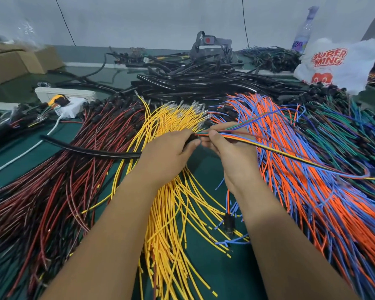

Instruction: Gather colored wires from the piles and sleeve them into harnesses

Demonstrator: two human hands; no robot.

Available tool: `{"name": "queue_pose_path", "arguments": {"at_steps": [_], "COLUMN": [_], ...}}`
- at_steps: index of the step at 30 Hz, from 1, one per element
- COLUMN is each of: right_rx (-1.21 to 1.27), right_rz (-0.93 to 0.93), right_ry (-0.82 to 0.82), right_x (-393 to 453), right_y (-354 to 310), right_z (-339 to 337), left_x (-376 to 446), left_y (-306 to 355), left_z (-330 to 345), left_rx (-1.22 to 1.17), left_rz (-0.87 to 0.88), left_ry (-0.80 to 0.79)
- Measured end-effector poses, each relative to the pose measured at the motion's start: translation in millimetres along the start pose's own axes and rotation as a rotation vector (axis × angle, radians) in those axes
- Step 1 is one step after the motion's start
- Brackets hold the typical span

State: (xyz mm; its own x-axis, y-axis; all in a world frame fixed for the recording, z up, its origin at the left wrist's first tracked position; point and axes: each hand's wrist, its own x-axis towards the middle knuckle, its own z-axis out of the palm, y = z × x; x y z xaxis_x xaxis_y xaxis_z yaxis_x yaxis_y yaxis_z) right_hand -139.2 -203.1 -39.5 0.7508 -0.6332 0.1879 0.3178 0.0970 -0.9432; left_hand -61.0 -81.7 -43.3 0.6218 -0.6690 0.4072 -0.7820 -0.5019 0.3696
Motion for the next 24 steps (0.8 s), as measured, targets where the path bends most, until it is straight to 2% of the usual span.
{"name": "queue_pose_path", "arguments": {"at_steps": [4, 8, 12, 15, 20, 22, 24], "right_rx": [-0.117, -0.229, -0.209, -0.166, -0.286, -0.354, -0.313], "right_rz": [-0.025, 0.002, 0.064, 0.080, 0.007, 0.057, 0.079], "right_ry": [-0.004, 0.004, 0.028, 0.043, 0.030, -0.004, -0.025], "right_x": [-0.4, -0.6, -0.6, -0.2, -1.9, -3.1, -3.6], "right_y": [0.6, 2.4, 3.4, 2.2, 3.3, 3.6, 4.0], "right_z": [-2.8, -5.5, -6.1, -6.1, -4.1, -4.3, -3.7], "left_x": [2.6, 5.3, 4.9, 3.7, 5.2, 4.7, 3.7], "left_y": [-0.3, -2.7, -0.2, 1.6, -0.1, -2.1, -3.5], "left_z": [0.0, -0.8, -1.7, -1.7, 0.9, 1.2, 0.8], "left_rx": [0.031, 0.204, 0.285, 0.263, 0.260, 0.247, 0.246], "left_rz": [0.011, 0.110, 0.159, 0.157, 0.095, 0.060, 0.056], "left_ry": [0.024, 0.093, 0.112, 0.100, 0.042, 0.013, 0.005]}}
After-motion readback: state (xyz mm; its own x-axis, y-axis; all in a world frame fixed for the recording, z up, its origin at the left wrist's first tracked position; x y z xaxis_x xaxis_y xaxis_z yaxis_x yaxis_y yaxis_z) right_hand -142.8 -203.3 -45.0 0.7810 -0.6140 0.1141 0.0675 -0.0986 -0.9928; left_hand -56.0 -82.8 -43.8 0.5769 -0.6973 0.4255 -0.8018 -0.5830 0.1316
